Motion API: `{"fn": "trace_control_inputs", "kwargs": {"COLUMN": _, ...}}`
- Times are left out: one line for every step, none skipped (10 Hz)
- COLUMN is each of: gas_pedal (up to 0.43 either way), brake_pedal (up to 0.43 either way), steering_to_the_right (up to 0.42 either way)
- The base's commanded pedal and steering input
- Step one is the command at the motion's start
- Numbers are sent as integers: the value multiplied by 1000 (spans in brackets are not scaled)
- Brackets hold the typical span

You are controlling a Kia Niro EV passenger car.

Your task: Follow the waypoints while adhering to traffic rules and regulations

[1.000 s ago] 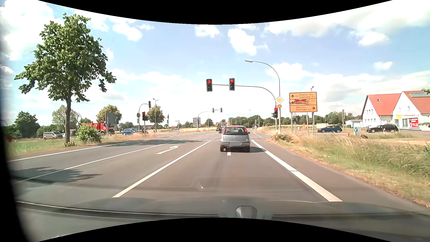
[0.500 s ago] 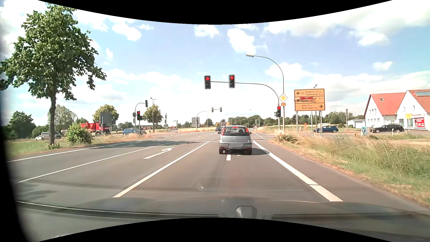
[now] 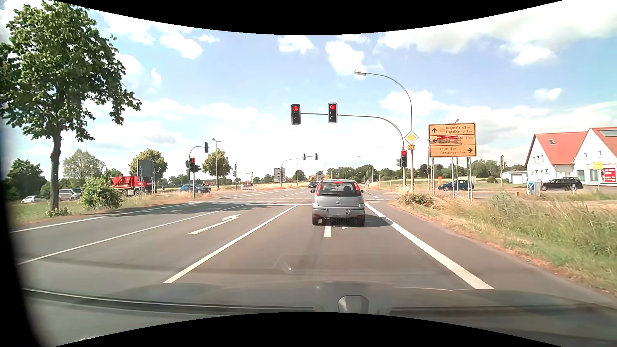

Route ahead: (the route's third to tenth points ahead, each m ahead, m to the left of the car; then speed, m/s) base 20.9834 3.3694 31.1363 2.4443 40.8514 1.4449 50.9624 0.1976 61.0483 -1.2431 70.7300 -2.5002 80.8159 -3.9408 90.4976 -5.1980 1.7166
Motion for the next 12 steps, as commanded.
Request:
{"fn": "trace_control_inputs", "kwargs": {"gas_pedal": 0, "brake_pedal": 6, "steering_to_the_right": 7}}
{"fn": "trace_control_inputs", "kwargs": {"gas_pedal": 0, "brake_pedal": 6, "steering_to_the_right": 7}}
{"fn": "trace_control_inputs", "kwargs": {"gas_pedal": 0, "brake_pedal": 6, "steering_to_the_right": 7}}
{"fn": "trace_control_inputs", "kwargs": {"gas_pedal": 0, "brake_pedal": 6, "steering_to_the_right": 7}}
{"fn": "trace_control_inputs", "kwargs": {"gas_pedal": 0, "brake_pedal": 6, "steering_to_the_right": 7}}
{"fn": "trace_control_inputs", "kwargs": {"gas_pedal": 0, "brake_pedal": 6, "steering_to_the_right": 8}}
{"fn": "trace_control_inputs", "kwargs": {"gas_pedal": 0, "brake_pedal": 6, "steering_to_the_right": 8}}
{"fn": "trace_control_inputs", "kwargs": {"gas_pedal": 0, "brake_pedal": 6, "steering_to_the_right": 8}}
{"fn": "trace_control_inputs", "kwargs": {"gas_pedal": 0, "brake_pedal": 6, "steering_to_the_right": 8}}
{"fn": "trace_control_inputs", "kwargs": {"gas_pedal": 0, "brake_pedal": 6, "steering_to_the_right": 8}}
{"fn": "trace_control_inputs", "kwargs": {"gas_pedal": 0, "brake_pedal": 6, "steering_to_the_right": 8}}
{"fn": "trace_control_inputs", "kwargs": {"gas_pedal": 0, "brake_pedal": 6, "steering_to_the_right": 8}}
